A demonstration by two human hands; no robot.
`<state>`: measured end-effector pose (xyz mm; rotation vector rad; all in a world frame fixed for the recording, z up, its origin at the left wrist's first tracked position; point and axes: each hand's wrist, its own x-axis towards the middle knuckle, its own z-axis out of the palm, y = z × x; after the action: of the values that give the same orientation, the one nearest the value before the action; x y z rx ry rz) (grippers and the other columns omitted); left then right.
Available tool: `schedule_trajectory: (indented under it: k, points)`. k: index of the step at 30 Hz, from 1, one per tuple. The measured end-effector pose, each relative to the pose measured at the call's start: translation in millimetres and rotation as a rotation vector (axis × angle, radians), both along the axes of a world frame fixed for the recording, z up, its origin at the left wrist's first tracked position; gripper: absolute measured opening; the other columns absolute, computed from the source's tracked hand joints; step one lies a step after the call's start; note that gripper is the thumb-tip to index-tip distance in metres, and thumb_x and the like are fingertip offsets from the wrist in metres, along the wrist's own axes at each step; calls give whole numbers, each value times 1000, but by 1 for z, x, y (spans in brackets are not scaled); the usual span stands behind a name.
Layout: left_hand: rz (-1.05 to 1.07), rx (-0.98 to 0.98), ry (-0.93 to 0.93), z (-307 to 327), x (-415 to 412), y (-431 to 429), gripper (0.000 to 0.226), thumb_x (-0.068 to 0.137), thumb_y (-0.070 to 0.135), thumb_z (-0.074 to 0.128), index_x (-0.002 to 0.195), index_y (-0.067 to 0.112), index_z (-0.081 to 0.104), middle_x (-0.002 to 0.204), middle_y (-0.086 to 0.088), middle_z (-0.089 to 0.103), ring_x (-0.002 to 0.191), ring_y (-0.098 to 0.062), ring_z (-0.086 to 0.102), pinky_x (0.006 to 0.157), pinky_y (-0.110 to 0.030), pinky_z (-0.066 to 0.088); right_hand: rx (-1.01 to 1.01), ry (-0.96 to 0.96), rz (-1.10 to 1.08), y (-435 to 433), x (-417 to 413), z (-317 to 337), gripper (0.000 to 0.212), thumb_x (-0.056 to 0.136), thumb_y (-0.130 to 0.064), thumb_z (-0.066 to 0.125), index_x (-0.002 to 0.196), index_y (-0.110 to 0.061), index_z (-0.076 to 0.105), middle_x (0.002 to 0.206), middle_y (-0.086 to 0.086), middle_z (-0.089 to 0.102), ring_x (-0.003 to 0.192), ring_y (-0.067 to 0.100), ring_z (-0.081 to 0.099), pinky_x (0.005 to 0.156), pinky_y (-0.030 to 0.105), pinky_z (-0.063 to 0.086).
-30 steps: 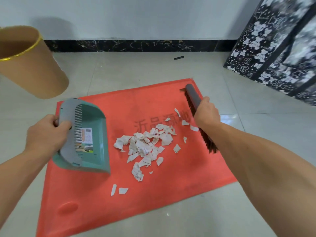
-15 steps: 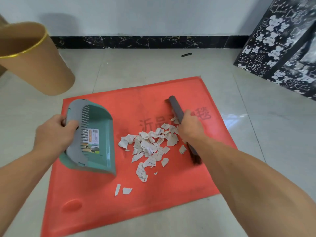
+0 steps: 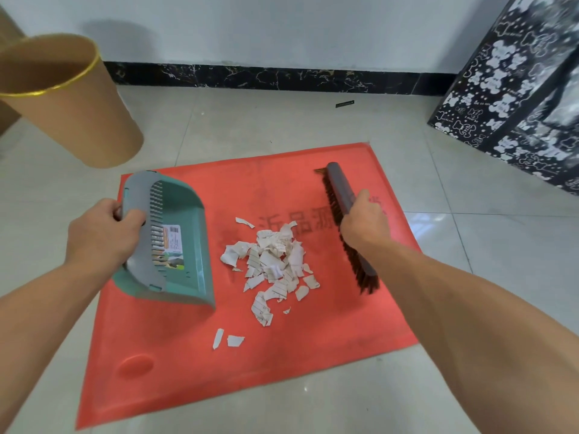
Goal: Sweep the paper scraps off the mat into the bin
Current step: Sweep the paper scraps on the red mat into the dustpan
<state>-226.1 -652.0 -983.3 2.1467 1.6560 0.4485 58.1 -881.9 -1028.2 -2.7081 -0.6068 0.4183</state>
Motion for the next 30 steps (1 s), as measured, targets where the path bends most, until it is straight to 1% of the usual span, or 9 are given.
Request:
schedule_trajectory:
  k: [5,7,9,12,16,20,24,27,30]
  points:
    - [-13,2,30,3,-8,0,27,88,28,55,73,5,50,69,-9,54,78,-35,49,65,-37,31,-93,-29,-27,-29,13,-18,40,89,-9,59,123,-3,40,117,23,59,108,42,58,81,42,44]
    - [-9,-4,33,-1,-10,-2,27,87,29,55,73,6,50,69,-9,55,77,-36,50,65,-37,32,-76,10,13,-30,5,-27,42,91,-21,62,122,-4,40,116,22,60,106,42,59,81,42,45]
    - [-13,3,42,-4,-11,-3,29,86,31,54,74,4,51,70,-12,56,77,-37,50,65,-38,33,-47,62,26,-23,-7,-33,37,94,-28,57,116,-4,40,115,23,60,105,42,59,76,40,43]
    - [-13,8,44,-4,-8,-3,30,87,30,54,75,3,51,72,-14,57,77,-37,50,64,-38,34,7,90,80,-9,-22,-31,29,95,-25,52,112,-3,40,107,23,60,96,42,60,66,35,37]
    - [-11,11,26,-2,-6,-3,29,86,31,54,74,5,49,72,-13,57,77,-37,50,65,-38,35,70,39,143,-1,-24,-18,22,92,-14,49,109,-4,39,100,23,59,85,41,58,62,35,36]
    - [-2,10,13,0,-2,-6,27,87,29,54,73,6,49,72,-13,56,79,-36,50,66,-37,34,33,32,41,-3,-10,-12,23,90,-8,49,110,-5,38,106,25,60,95,42,59,67,36,38]
    - [-3,0,25,1,-7,-5,26,86,31,54,75,7,50,73,-12,57,78,-35,51,64,-37,34,-88,18,46,-14,-11,-16,30,88,-7,50,117,-4,42,114,24,59,107,43,58,81,42,45]
    - [-1,-28,18,1,-12,-5,27,86,30,55,77,5,52,73,-10,57,76,-33,51,59,-37,33,-82,53,91,-7,-27,-21,30,89,-8,50,118,-3,45,113,24,59,105,43,58,78,41,46]
    - [8,-59,-4,-5,-15,-10,27,86,29,56,78,4,53,73,-11,57,76,-33,51,60,-38,32,-23,140,98,12,-50,-24,31,91,-11,52,121,-2,47,111,22,59,101,41,60,71,38,45]
